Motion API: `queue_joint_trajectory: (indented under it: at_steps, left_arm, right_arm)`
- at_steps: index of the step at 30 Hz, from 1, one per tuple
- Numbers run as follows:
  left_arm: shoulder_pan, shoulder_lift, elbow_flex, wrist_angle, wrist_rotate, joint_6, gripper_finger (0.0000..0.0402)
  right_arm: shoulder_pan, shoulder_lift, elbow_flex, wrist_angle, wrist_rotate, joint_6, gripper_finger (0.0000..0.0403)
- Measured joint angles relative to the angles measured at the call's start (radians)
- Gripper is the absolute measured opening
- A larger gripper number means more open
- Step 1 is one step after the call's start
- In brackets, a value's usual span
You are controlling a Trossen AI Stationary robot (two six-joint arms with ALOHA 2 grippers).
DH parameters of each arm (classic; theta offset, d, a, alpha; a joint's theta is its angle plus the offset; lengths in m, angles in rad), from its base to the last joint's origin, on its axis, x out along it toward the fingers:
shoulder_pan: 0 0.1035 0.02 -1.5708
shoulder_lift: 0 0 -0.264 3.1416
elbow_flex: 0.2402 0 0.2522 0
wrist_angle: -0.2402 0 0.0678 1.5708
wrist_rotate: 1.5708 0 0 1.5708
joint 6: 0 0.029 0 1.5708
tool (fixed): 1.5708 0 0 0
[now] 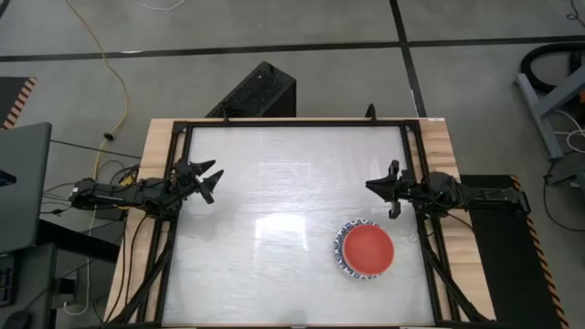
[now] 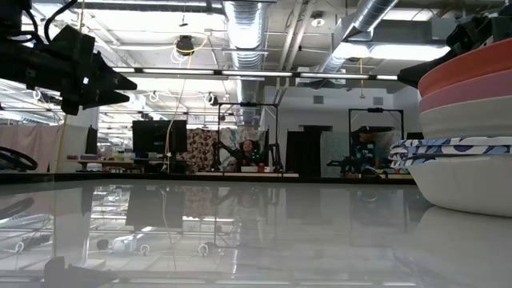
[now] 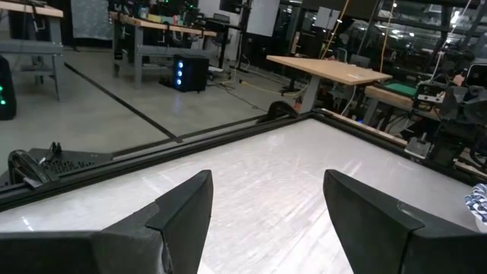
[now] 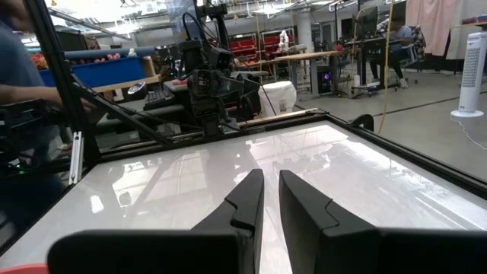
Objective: Nest bowls inside each other by size order
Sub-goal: Return to Home Position
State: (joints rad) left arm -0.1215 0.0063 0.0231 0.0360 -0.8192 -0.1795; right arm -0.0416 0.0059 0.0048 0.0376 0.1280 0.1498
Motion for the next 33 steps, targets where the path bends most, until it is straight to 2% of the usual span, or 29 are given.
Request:
queue_joint_trajectory:
  at_steps: [7,33]
  left_arm:
    - [-0.034,0.0,0.0,0.0,-0.002,0.0,0.024]
    - [-0.034,0.0,0.0,0.0,-0.004,0.0,0.024]
  right_arm:
    - [0.0,0.0,0.0,0.0,0.0,0.0,0.0066]
    - [0.0,0.0,0.0,0.0,0.0,0.0,0.0066]
